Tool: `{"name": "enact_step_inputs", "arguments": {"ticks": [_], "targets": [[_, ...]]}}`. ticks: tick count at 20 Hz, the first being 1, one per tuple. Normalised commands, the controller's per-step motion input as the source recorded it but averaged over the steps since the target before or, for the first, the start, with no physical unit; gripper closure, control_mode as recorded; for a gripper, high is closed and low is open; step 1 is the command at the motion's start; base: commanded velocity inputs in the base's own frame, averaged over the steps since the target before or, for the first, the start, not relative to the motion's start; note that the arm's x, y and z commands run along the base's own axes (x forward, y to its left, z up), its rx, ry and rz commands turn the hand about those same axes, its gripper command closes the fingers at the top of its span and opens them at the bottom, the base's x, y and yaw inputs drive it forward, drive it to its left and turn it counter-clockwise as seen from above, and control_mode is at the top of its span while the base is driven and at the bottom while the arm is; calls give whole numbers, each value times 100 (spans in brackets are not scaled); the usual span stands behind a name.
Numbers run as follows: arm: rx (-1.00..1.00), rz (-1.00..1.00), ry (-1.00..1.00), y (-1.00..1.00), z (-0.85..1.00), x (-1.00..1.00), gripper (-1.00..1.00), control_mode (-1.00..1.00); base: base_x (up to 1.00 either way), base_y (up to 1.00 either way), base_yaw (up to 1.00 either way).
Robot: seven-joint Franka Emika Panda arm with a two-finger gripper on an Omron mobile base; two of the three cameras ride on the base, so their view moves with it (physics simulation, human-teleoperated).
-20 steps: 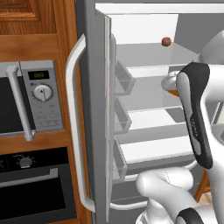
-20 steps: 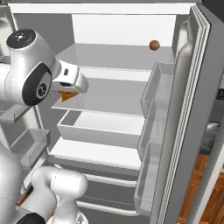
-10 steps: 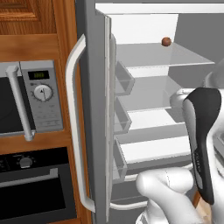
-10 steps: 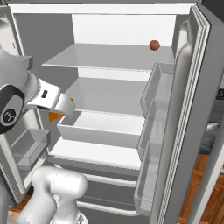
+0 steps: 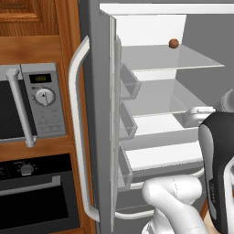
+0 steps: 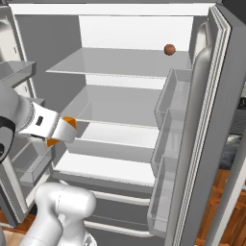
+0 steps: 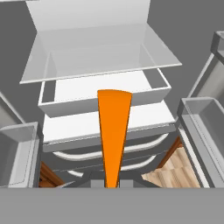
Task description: Pick the cheese from the fridge and the cheese grater from the cabinet and place them next to the salad bowl.
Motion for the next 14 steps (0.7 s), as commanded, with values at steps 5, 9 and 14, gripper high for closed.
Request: {"name": "enact_step_inputs", "arguments": {"ticks": [5,9,14], "targets": [[0,0,1,0,0,0,100,-100,0,0,0],[0,0,0,0,0,0,100,-100,0,0,0],[0,0,-1,2,0,-8,100,-100,0,0,0]]}}
